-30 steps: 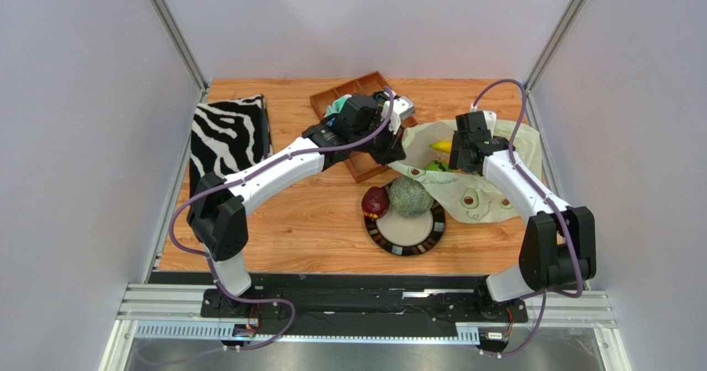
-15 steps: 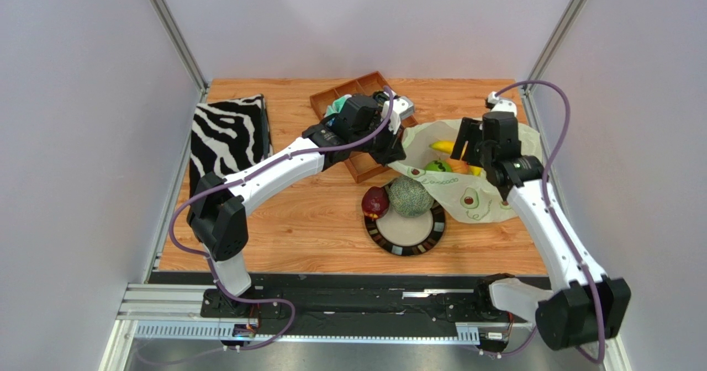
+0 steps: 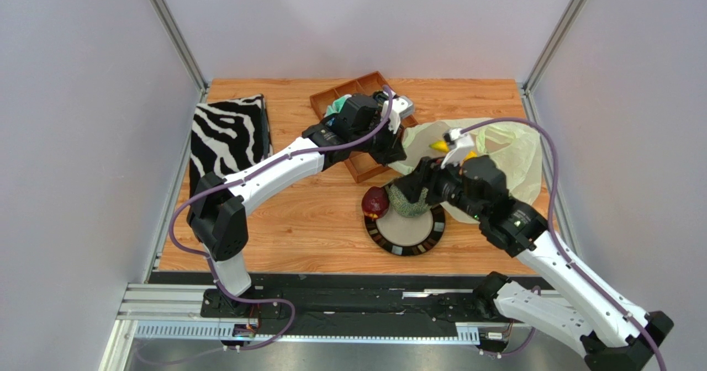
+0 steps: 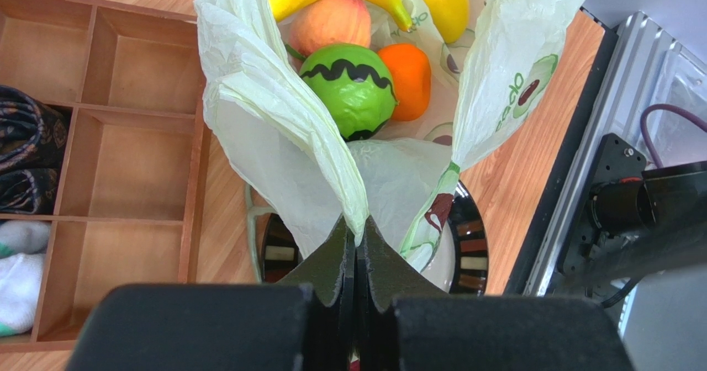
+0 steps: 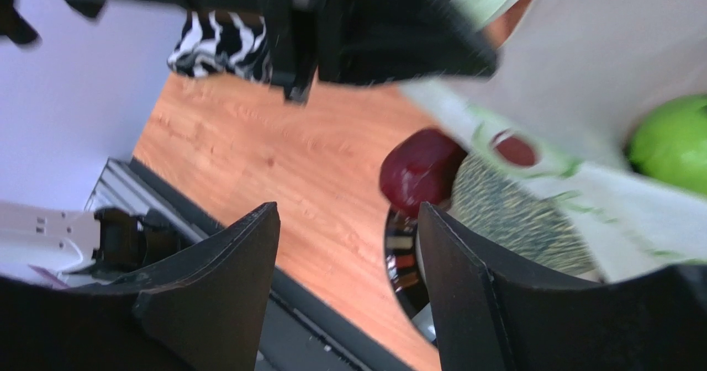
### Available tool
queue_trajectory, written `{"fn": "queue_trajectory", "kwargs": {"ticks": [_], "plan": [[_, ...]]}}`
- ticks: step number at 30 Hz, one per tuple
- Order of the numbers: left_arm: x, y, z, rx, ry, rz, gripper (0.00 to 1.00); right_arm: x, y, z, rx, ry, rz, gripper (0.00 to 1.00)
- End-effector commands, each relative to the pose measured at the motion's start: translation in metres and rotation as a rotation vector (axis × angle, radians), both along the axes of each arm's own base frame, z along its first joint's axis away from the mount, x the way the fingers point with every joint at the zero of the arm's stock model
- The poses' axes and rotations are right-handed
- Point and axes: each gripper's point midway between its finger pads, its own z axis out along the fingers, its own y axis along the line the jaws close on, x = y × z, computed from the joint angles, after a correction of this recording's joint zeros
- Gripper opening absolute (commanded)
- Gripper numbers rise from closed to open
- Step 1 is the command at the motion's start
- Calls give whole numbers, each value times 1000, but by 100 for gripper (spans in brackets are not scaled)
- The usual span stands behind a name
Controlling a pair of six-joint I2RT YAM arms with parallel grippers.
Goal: Place the fruits into the plastic bag
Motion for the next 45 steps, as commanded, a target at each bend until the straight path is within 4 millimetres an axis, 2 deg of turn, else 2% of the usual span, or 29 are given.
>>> {"fn": "queue_trajectory", "kwargs": {"ticks": [1,3,4,6,9,12,18,26,29,40,45], "plan": [[2,-4,34,-68,-39,-11,0,-27,41,-16,51,55,44,66],[2,-5,33,-68,-36,-11,0,-28,49,-37,16,96,9,67],[2,-4,33,-67,-35,-11,0,-35,59,-44,3,109,32,68],[1,-5,34,-71,-35,-15,0,-34,67,-68,-33,175,-7,70],[1,-5,36,-75,-37,-13,0,-32,75,-91,-56,250,-65,72],[1,-4,37,-76,-39,-12,0,-25,78,-103,-59,291,-142,73],[0,-4,39,-77,-42,-14,0,-9,69,-121,-143,326,-294,78],[1,-2,41,-77,-52,-11,0,3,86,-135,-198,354,-326,81],[0,-2,43,-78,-55,-11,0,7,80,-139,-229,350,-370,87],[0,-3,41,-77,-50,-13,0,15,69,-157,-282,359,-459,89],[0,-3,39,-75,-47,-15,0,24,70,-160,-285,349,-470,89]]}}
